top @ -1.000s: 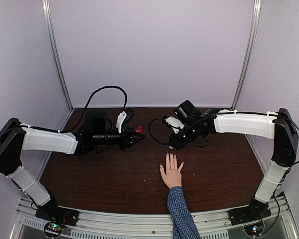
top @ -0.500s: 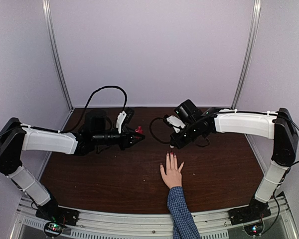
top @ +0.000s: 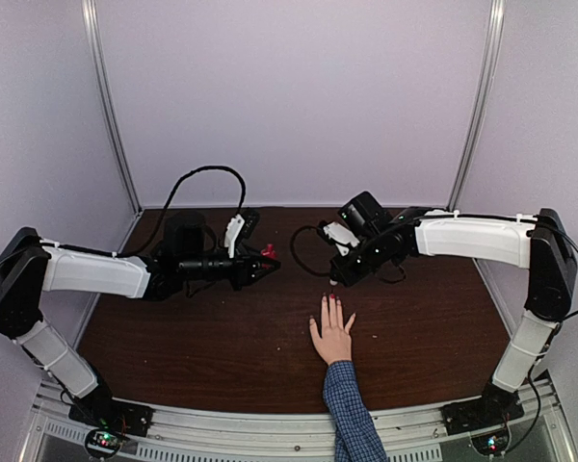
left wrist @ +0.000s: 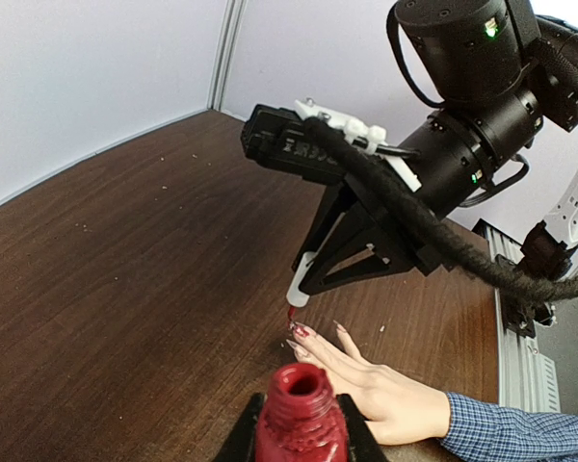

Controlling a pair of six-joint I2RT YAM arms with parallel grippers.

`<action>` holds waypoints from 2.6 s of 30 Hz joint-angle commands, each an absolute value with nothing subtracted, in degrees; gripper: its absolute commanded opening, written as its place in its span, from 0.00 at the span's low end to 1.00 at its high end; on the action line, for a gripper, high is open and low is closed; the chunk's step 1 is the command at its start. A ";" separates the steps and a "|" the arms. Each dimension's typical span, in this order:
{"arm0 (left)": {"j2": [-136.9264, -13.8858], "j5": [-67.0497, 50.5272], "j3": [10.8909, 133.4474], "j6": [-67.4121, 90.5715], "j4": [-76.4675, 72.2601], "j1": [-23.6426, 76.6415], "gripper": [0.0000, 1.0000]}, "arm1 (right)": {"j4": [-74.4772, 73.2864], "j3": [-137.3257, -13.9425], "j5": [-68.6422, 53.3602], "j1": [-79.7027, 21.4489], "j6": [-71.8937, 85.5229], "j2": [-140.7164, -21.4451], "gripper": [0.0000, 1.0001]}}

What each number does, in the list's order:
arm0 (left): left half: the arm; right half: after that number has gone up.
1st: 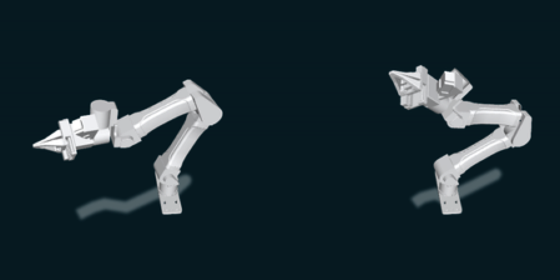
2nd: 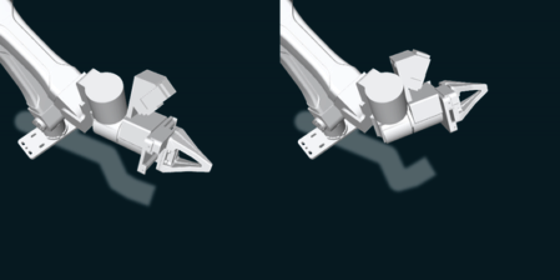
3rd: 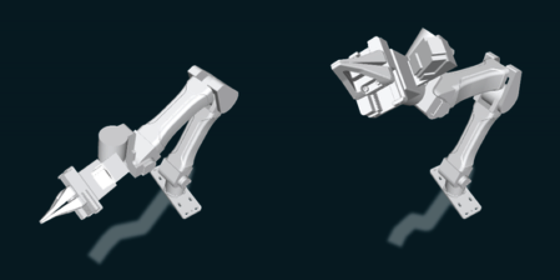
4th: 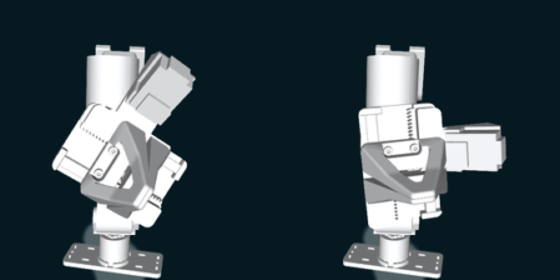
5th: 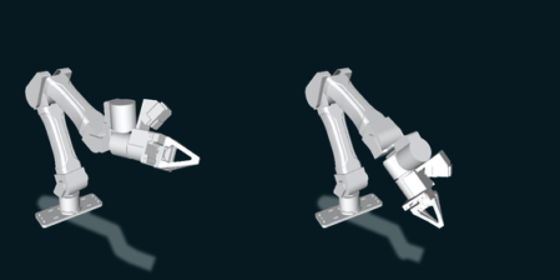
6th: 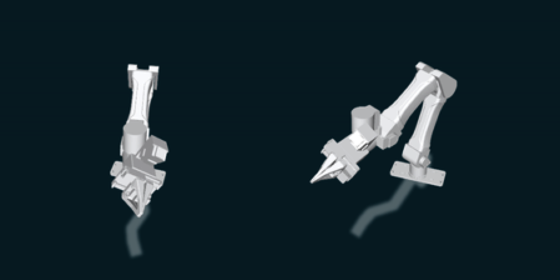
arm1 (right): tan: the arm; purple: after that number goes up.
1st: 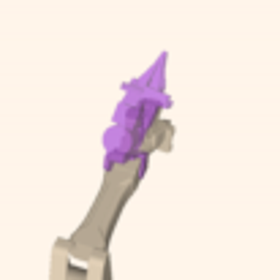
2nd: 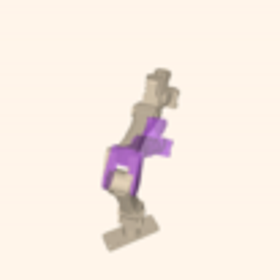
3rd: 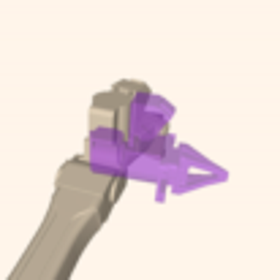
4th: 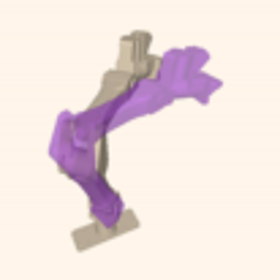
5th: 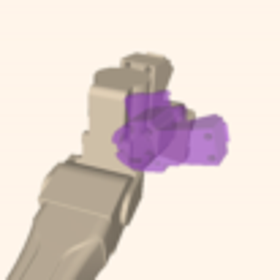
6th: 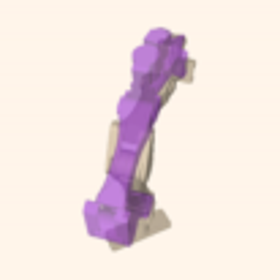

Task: Paint the nails
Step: Paint the hand on the nail.

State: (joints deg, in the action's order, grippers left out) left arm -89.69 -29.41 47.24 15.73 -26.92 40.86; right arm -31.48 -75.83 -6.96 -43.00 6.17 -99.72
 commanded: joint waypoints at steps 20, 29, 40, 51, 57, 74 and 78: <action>-89.22 -29.73 47.78 14.93 -29.10 40.51 0.00 | -30.70 -74.61 -6.02 -42.25 4.50 -93.40 0.00; -88.83 -29.45 47.89 14.46 -28.21 40.49 0.00 | -34.15 -76.30 -10.27 -42.49 3.48 -95.48 0.00; -89.33 -29.72 48.01 14.73 -28.83 40.52 0.00 | -35.87 -77.26 -11.84 -42.80 2.70 -96.86 0.00; -89.36 -29.80 47.95 14.79 -28.91 40.51 0.00 | -35.35 -77.17 -11.60 -42.73 2.88 -97.42 0.00; -89.50 -29.86 47.64 15.10 -29.53 40.51 0.00 | -34.98 -76.97 -11.41 -42.72 2.90 -97.89 0.00; -89.54 -29.77 47.60 14.95 -29.71 40.47 0.00 | -33.25 -76.66 -10.32 -42.72 3.25 -98.84 0.00; -89.64 -29.86 47.55 14.99 -29.63 40.50 0.00 | -33.16 -76.73 -10.27 -42.77 3.34 -99.34 0.00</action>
State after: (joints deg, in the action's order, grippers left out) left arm -89.69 -29.39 47.24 15.68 -26.55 40.86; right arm -34.41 -75.64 -11.49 -42.63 3.14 -98.41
